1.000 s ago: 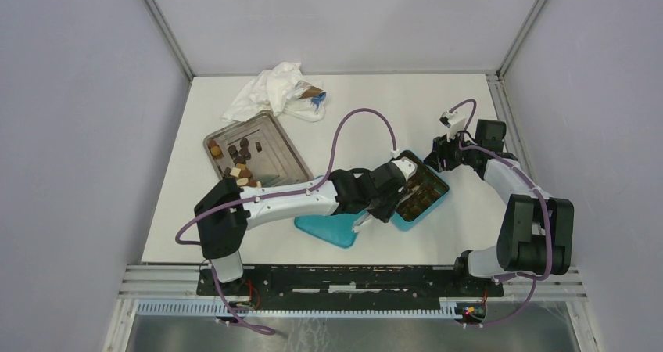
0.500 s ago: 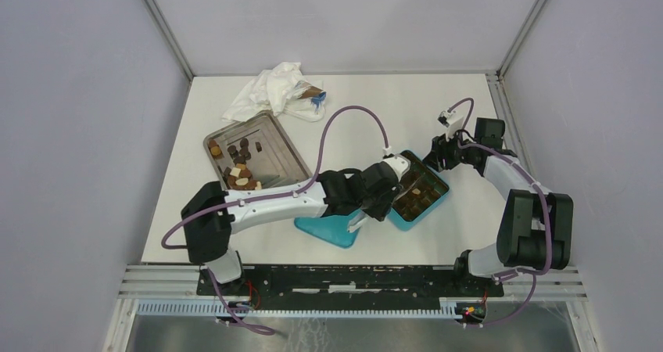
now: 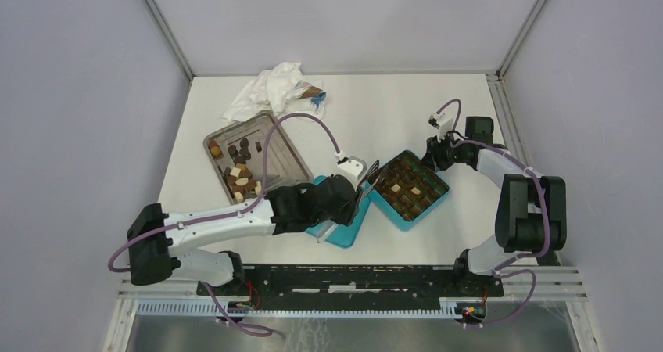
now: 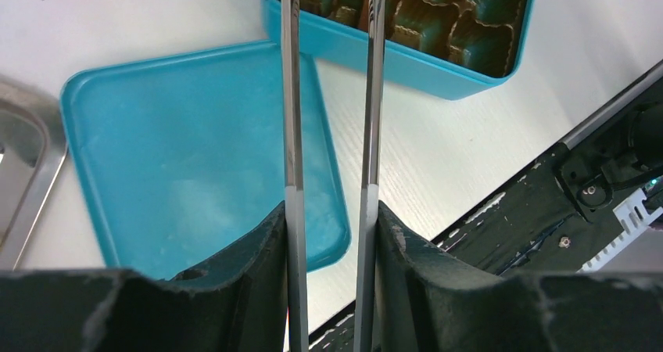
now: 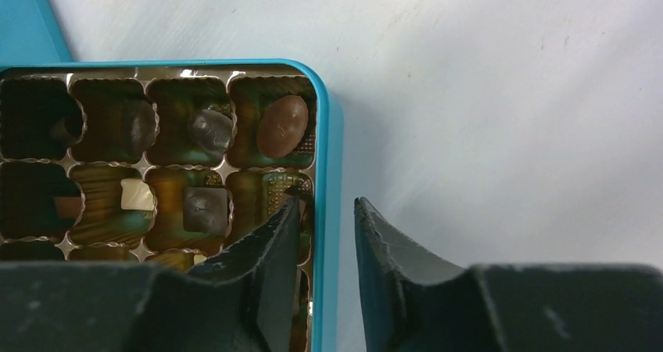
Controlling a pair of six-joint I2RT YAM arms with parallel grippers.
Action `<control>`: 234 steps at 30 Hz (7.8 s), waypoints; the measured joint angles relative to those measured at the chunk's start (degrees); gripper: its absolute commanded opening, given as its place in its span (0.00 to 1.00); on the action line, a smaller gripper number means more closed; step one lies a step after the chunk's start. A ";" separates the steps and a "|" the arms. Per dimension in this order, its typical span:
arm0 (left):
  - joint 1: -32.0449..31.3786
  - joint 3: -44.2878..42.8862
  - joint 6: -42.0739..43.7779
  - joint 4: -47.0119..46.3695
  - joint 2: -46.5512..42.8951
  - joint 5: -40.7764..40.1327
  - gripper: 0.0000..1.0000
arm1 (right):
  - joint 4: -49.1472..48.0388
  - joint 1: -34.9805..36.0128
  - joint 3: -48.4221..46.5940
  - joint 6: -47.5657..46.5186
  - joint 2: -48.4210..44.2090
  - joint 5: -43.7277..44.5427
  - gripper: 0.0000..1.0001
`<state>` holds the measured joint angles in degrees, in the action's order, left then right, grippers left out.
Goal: Pack the chocolate
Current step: Move the packing box to the center of the board, then pick up the fake chocolate from the plate, then pick up the packing box from the center of the board, then place the packing box at the center of the board, then place the fake chocolate in the packing box.
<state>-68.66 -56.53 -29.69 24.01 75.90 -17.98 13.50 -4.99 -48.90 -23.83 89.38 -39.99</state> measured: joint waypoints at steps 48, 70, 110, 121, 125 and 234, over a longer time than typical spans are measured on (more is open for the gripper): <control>51.17 2.21 6.32 18.51 -8.94 3.58 0.46 | -3.50 -0.70 2.56 4.07 -14.95 -5.25 0.58; 57.22 -8.04 13.68 20.31 9.99 4.59 0.45 | -2.82 -0.68 2.56 2.93 -13.33 -5.44 0.58; 58.69 -3.34 14.84 19.30 2.10 8.81 0.02 | -1.22 -0.63 2.54 -0.90 -11.74 -2.86 0.66; 58.64 3.48 14.62 17.35 -13.97 27.12 0.02 | 1.25 -0.63 0.98 -4.42 -7.37 6.10 0.63; 58.58 3.65 14.56 16.39 -18.69 32.44 0.02 | 1.62 -0.63 0.26 -5.14 -5.64 9.01 0.62; -3.48 -20.57 6.93 7.21 24.04 6.14 0.38 | -1.75 -2.71 1.81 -3.41 -4.26 5.62 0.64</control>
<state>-72.14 -77.10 -22.76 31.22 99.94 -11.84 11.75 -7.70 -47.09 -27.24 85.12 -34.37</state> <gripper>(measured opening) 0.379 0.633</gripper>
